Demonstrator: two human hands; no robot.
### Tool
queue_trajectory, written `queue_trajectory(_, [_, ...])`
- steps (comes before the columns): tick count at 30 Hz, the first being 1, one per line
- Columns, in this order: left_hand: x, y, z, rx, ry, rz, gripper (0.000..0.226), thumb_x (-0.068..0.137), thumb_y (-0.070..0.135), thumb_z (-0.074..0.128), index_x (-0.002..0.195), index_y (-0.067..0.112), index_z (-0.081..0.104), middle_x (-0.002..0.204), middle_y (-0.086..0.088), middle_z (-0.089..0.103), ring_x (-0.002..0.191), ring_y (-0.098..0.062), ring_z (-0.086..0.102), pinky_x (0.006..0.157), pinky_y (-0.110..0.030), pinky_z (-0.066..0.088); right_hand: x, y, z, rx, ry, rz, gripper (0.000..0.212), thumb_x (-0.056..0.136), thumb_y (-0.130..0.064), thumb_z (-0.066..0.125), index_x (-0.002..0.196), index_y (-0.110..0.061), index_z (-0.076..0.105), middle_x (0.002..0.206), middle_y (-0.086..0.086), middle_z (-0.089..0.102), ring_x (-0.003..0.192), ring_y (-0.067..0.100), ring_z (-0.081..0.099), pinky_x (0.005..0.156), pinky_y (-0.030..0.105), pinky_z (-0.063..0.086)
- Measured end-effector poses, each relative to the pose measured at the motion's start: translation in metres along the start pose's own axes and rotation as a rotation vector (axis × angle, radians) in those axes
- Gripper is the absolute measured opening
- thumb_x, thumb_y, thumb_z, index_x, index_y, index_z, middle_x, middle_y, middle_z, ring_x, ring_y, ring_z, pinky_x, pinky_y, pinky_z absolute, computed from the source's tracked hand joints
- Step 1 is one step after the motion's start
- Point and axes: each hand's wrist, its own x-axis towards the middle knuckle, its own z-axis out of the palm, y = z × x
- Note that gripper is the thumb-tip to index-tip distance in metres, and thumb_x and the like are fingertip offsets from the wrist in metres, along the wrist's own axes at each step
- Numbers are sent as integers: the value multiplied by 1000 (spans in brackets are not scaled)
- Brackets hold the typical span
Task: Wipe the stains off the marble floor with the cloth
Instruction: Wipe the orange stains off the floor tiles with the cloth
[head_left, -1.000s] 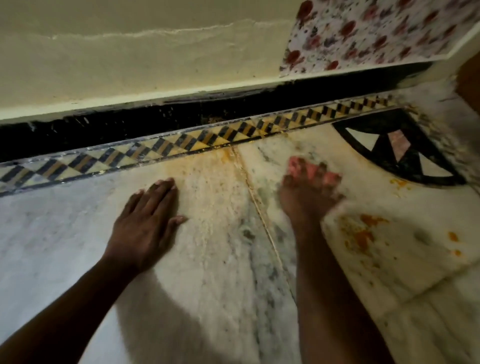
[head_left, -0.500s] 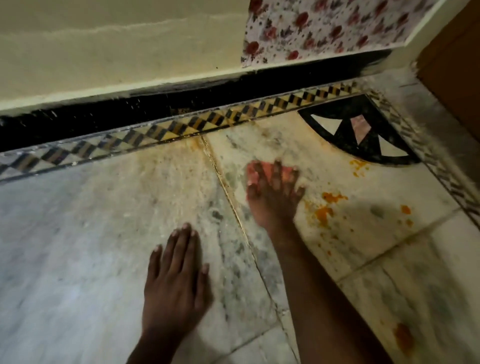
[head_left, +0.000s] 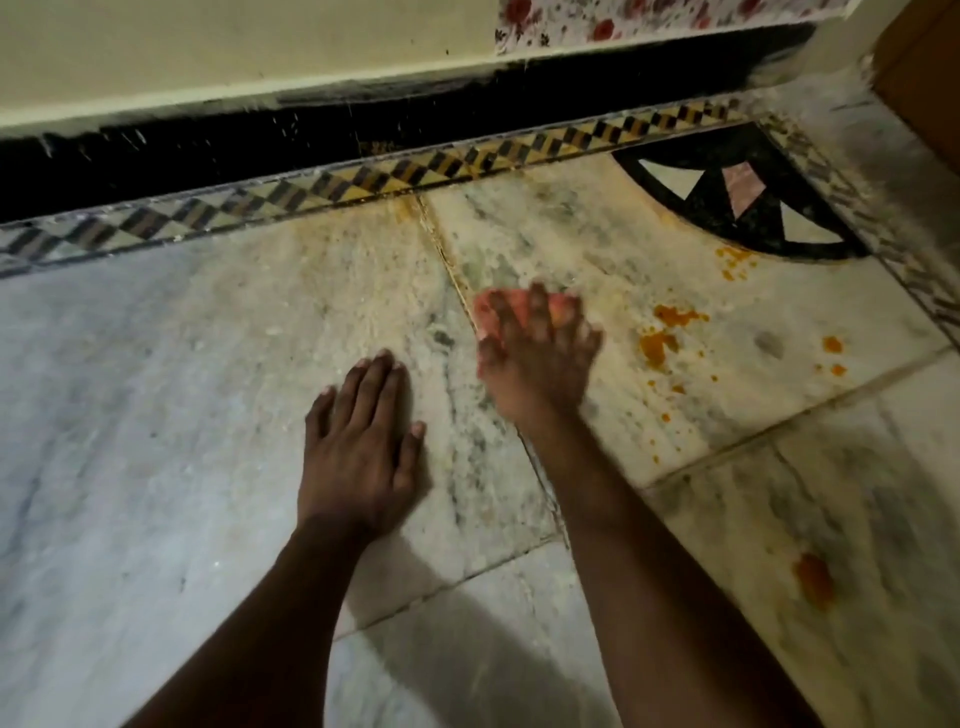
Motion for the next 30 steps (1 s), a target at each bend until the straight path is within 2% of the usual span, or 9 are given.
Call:
queue_trajectory(4, [1,-1,1,-4,13,4,70,106,53,19,168,21,15,177,0,9,164,-17,6,130,-46,10,-86,22,10,-40,51,-232,56,105,-63,21,161,-58,19,178,-10,6,165,29,-2,126,68,2])
queue_trajectory(8, [-2,1,1,-31,10,17,70,106,54,19,168,22,16,177,1,10,164,-18,8,130,-46,11,-94,81,-1,1,60,138,58,103,-66,17,160,-57,20,178,-7,9,164,33,-2,125,72,2])
queue_trajectory(11, [-5,1,2,-45,37,19,69,105,52,22,167,20,20,177,0,14,163,-19,12,129,-46,12,-51,69,-5,13,66,295,63,101,-65,21,162,-51,20,179,-2,4,163,41,-7,122,76,-1])
queue_trajectory(15, [-1,0,3,-36,72,25,71,104,53,22,165,18,26,175,-2,20,162,-21,16,128,-46,14,-41,38,0,41,56,121,62,104,-64,26,163,-52,12,179,-5,-1,162,40,-12,123,73,-4])
queue_trajectory(19, [-6,-1,1,-27,69,31,73,103,55,21,165,18,27,175,-3,20,162,-21,17,128,-47,14,-142,53,9,-57,45,-179,64,101,-69,27,162,-56,14,179,-7,4,164,33,-4,124,72,-1])
queue_trajectory(22, [-6,-3,-1,-27,49,34,73,103,55,22,165,18,26,176,-3,18,162,-22,16,128,-47,13,-167,90,6,-81,13,-46,62,99,-74,20,159,-61,13,178,-10,3,165,32,-1,122,74,2])
queue_trajectory(26, [-4,-1,-2,-3,59,46,73,103,56,20,166,18,25,176,-3,17,162,-22,14,129,-48,14,-97,82,0,50,57,308,67,100,-70,25,163,-53,7,179,-5,-1,163,38,-11,123,75,1])
queue_trajectory(28, [-5,1,-1,-1,47,46,74,103,56,19,166,18,24,176,-3,16,163,-21,13,129,-49,13,-74,61,-4,68,12,297,67,101,-68,26,163,-53,6,179,-6,-6,161,40,-17,123,73,-5])
queue_trajectory(30, [-7,3,-3,-5,46,46,75,102,57,18,166,18,23,176,-3,16,163,-21,13,129,-48,11,-91,46,-1,13,-12,107,65,102,-67,26,163,-54,6,179,-6,-6,162,38,-15,124,71,-6])
